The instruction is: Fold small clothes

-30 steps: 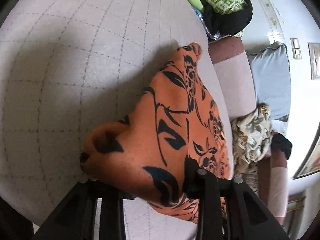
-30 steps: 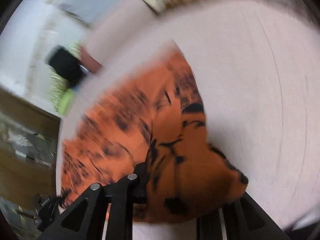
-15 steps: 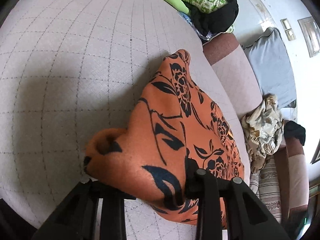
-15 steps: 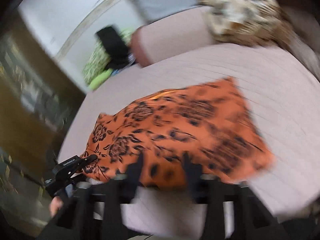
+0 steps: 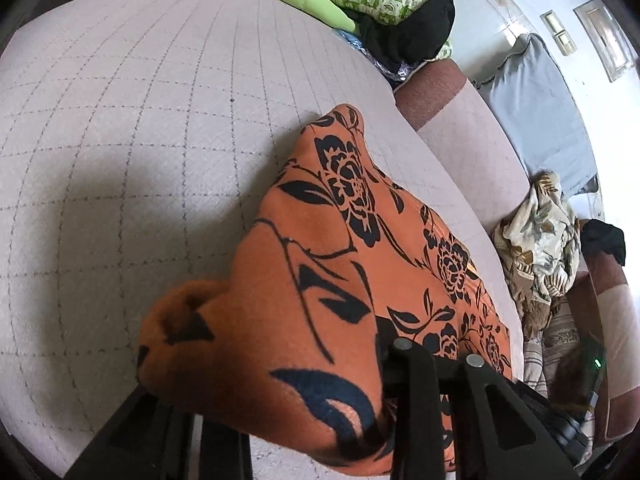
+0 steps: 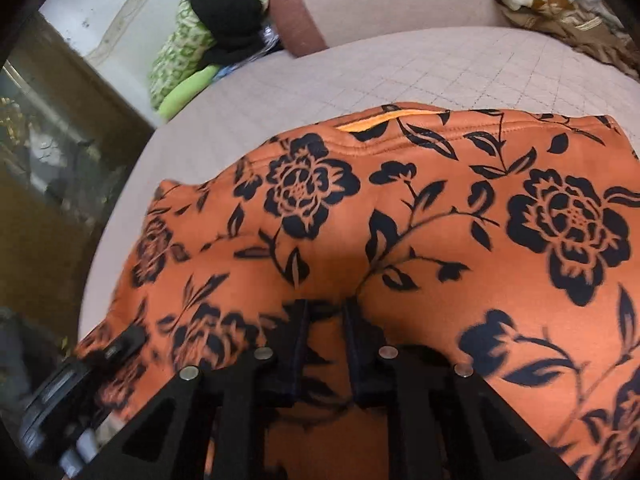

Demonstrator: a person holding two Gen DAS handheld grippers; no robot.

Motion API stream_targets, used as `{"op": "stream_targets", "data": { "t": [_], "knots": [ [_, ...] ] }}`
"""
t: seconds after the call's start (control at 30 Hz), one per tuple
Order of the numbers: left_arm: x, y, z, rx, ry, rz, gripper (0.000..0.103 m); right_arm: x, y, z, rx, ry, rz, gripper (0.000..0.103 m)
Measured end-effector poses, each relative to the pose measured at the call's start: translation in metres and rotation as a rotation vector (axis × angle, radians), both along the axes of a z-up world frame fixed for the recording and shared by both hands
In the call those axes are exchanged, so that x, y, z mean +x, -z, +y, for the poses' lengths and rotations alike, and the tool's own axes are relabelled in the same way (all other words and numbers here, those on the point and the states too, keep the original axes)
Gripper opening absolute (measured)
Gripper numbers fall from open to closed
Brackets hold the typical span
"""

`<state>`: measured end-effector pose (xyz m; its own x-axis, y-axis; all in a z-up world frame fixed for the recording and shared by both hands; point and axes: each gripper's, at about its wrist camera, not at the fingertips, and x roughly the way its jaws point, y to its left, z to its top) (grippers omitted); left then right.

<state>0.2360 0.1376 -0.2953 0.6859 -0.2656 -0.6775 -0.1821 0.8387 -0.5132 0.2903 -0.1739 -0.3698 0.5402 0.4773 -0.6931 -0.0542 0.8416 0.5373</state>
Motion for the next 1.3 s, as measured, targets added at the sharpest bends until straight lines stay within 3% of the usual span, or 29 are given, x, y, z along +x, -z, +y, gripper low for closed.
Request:
{"op": "stream_targets", "data": {
  "t": [0.13,0.2,0.27,0.33,0.4,0.5,0.6,0.7,0.73,0.77,0.93,1.03,1.1,1.17,1.23,1.3],
  "knots": [
    [0.0,0.002,-0.008,0.056,-0.003,-0.016,0.036,-0.033,-0.005,-0.034,0.131,0.026,-0.022,0.024],
    [0.002,0.004,-0.011,0.062,0.01,-0.025,0.043,-0.045,0.005,-0.03,0.103,-0.004,-0.019,0.025],
    [0.002,0.002,-0.013,0.077,0.014,-0.034,0.043,-0.046,0.017,-0.022,0.062,-0.03,-0.054,0.024],
    [0.0,0.0,-0.015,0.111,0.01,-0.03,0.033,-0.041,0.01,-0.023,0.046,-0.068,-0.056,0.023],
    [-0.002,-0.006,-0.022,0.17,0.024,-0.028,0.026,-0.035,0.008,-0.04,0.144,-0.066,-0.036,0.023],
    [-0.008,-0.027,-0.048,0.324,0.047,-0.06,0.024,-0.034,0.007,-0.095,0.319,0.107,-0.045,0.024],
    [-0.016,-0.05,-0.078,0.43,0.073,-0.111,0.023,-0.032,0.003,-0.139,0.371,0.226,-0.075,0.025],
    [-0.025,-0.074,-0.133,0.594,0.162,-0.174,0.023,-0.033,0.009,-0.179,0.439,0.275,-0.037,0.043],
    [-0.028,-0.078,-0.148,0.623,0.193,-0.19,0.023,-0.036,0.014,-0.193,0.479,0.29,-0.014,0.065],
    [-0.03,-0.082,-0.168,0.646,0.235,-0.207,0.023,-0.039,0.019,-0.199,0.515,0.303,-0.007,0.071],
    [-0.041,-0.075,-0.283,0.791,0.435,-0.228,0.023,-0.05,0.017,-0.233,0.627,0.298,-0.062,0.072],
    [-0.05,-0.04,-0.354,0.873,0.618,-0.201,0.03,-0.058,0.019,-0.254,0.718,0.281,-0.107,0.072],
    [-0.054,-0.019,-0.375,0.866,0.699,-0.101,0.034,-0.063,0.022,-0.267,0.754,0.298,-0.105,0.072],
    [-0.069,-0.024,-0.365,0.845,0.721,-0.128,0.047,-0.061,0.029,-0.269,0.807,0.312,-0.082,0.072],
    [-0.084,-0.045,-0.341,0.745,0.782,-0.165,0.058,-0.053,0.033,-0.268,0.842,0.292,-0.051,0.072],
    [-0.096,-0.075,-0.304,0.587,0.822,-0.21,0.073,-0.044,0.034,-0.259,0.821,0.248,-0.015,0.072]
  ]
}}
